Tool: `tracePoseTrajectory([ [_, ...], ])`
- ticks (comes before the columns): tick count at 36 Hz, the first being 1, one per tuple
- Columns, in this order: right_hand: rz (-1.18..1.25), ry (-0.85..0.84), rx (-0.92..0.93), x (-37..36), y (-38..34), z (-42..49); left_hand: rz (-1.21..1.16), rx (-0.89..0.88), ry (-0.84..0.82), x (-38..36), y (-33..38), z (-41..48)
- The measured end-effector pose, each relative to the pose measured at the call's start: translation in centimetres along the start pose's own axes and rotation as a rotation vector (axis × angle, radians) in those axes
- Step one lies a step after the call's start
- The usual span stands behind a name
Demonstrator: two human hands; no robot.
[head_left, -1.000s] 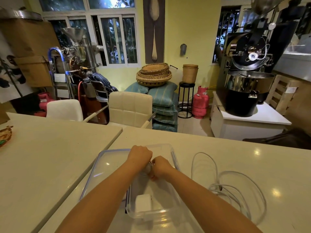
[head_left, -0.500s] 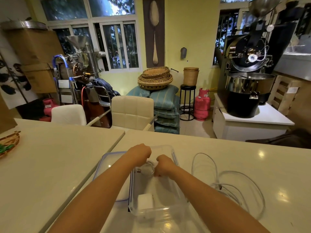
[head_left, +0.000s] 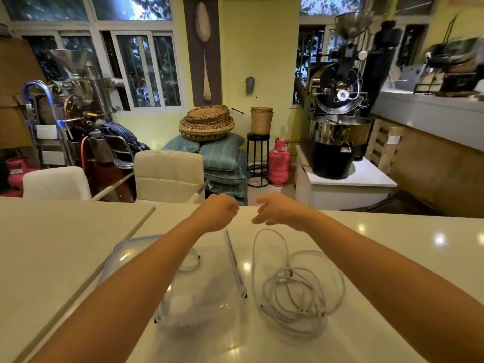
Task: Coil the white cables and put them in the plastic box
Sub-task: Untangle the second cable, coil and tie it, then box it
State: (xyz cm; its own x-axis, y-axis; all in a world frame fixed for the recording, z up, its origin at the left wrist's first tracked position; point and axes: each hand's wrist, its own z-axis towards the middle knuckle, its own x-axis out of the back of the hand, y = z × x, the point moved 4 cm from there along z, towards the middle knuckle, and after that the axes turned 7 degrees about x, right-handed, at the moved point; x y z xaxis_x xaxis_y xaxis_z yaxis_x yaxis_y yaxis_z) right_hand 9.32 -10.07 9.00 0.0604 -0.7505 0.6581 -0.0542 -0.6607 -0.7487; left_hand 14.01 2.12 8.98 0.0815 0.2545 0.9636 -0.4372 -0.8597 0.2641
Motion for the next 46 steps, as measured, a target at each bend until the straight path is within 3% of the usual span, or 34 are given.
tracePoseTrajectory([
  [6, 0.058, 0.029, -0.114, 2.5, 4.8, -2.4, -0.020, -0.061, -0.094, -2.6, 4.5, -0.1],
  [20, -0.134, -0.074, -0.304, 0.3, 12.9, -5.5, 0.036, -0.071, -0.362, -10.6, 7.4, -1.0],
  [31, -0.337, -0.069, -0.185, -1.1, 13.3, -5.4, 0.035, -0.066, -0.362, -11.5, 7.3, -1.0],
  [35, -0.177, -0.021, -0.183, -0.1, 12.9, -5.4, -0.061, -0.071, -0.342, -10.6, 7.5, -1.0],
  [40, -0.042, 0.008, -0.107, 1.8, 10.9, -6.0, -0.370, -0.004, -0.322, -9.0, 8.0, -0.4],
  [46, -0.008, -0.099, -0.034, 2.2, 9.3, -7.0, -0.209, -0.051, -0.260, -9.4, 8.8, 0.5],
])
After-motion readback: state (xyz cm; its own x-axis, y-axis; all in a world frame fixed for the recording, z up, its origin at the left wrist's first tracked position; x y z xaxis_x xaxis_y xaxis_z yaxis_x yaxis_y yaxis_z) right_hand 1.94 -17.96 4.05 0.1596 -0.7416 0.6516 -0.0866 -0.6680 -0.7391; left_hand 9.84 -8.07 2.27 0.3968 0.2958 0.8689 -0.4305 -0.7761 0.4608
